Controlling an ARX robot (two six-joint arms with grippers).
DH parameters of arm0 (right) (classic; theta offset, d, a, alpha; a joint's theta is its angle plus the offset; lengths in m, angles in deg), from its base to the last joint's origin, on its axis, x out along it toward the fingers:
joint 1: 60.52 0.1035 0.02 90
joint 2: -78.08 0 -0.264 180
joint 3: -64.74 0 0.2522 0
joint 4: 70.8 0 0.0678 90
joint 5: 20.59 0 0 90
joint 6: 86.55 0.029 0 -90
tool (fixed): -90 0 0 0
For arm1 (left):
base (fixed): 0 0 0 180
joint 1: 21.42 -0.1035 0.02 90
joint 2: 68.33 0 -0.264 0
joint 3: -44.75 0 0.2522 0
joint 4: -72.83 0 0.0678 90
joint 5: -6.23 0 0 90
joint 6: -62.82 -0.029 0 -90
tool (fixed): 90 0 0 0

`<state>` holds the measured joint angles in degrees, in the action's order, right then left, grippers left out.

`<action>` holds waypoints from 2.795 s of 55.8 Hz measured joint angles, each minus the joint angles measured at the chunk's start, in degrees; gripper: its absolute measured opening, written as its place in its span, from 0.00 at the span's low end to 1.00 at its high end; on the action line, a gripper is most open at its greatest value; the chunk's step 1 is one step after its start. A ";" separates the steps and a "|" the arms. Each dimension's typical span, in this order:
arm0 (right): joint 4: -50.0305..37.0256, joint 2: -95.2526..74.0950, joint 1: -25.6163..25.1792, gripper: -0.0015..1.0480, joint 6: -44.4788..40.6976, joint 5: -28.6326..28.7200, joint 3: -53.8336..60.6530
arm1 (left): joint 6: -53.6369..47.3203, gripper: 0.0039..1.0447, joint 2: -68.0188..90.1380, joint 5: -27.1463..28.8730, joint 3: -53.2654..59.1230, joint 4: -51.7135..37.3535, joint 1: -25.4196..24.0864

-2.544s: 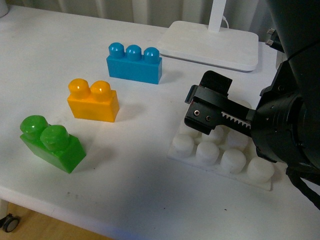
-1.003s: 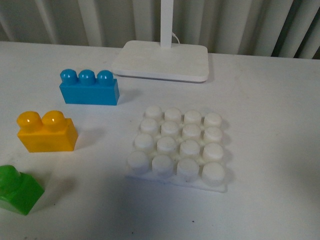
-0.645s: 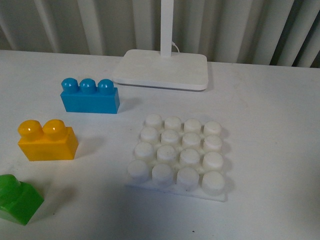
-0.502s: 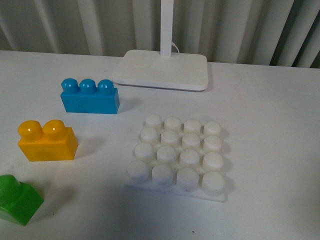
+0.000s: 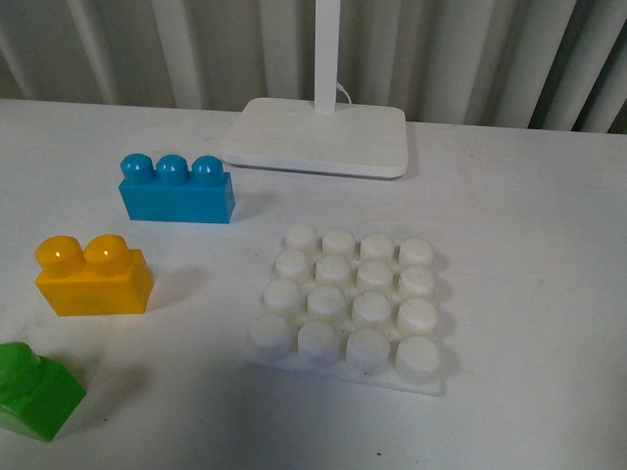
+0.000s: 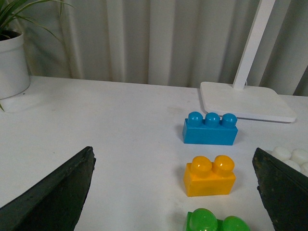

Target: Insert yellow block into base center

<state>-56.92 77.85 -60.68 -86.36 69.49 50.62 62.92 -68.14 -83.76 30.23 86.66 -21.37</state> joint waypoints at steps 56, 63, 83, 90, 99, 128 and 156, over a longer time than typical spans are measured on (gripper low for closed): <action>0.02 0.00 0.00 0.91 -0.02 -0.02 0.00 | -42.34 0.94 56.83 -27.15 -37.53 13.53 -0.66; 0.02 0.00 0.00 0.91 -0.02 0.00 0.00 | -58.34 0.94 65.46 -21.94 -46.38 23.32 1.97; 0.02 0.00 0.00 0.91 -0.02 -0.02 0.00 | -81.74 0.94 82.90 -5.18 -56.87 29.55 7.85; 0.02 0.00 0.00 0.91 -0.02 -0.02 0.00 | -83.89 0.94 87.80 -3.93 -59.12 29.68 9.20; 0.02 0.00 0.00 0.91 -0.02 -0.02 0.00 | -84.98 0.94 91.62 -3.98 -60.87 31.32 11.15; 0.02 0.00 0.00 0.91 -0.02 -0.02 0.00 | -85.00 0.94 96.74 -2.10 -62.38 33.38 12.57; 0.02 0.00 0.00 0.91 -0.02 -0.02 0.00 | -84.19 0.51 99.89 -2.05 -62.93 33.59 12.68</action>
<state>-56.90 77.85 -60.68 -86.38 69.46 50.62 -21.27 31.75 -85.81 -32.69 120.26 -8.69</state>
